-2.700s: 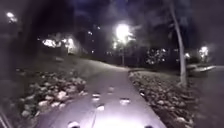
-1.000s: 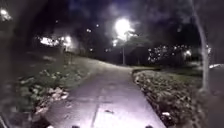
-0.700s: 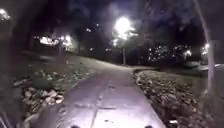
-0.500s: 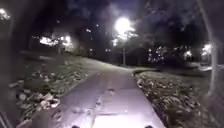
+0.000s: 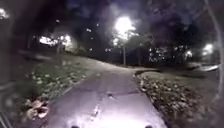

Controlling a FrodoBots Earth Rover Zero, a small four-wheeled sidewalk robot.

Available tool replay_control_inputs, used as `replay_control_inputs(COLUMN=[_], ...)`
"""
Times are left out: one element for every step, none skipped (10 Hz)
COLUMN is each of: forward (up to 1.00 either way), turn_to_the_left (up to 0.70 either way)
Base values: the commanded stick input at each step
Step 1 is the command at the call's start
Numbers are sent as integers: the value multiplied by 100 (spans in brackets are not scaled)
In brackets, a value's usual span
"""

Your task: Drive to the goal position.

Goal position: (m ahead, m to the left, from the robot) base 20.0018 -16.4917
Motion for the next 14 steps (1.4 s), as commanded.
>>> replay_control_inputs(forward=[70, 70, 70, 70, 70, 70, 70, 70, 70, 70, 70, 70, 70, 70], turn_to_the_left=[0, 0, 0, 0, 0, 0, 0, 0, 0, 0, 0, 0, 0, 0])
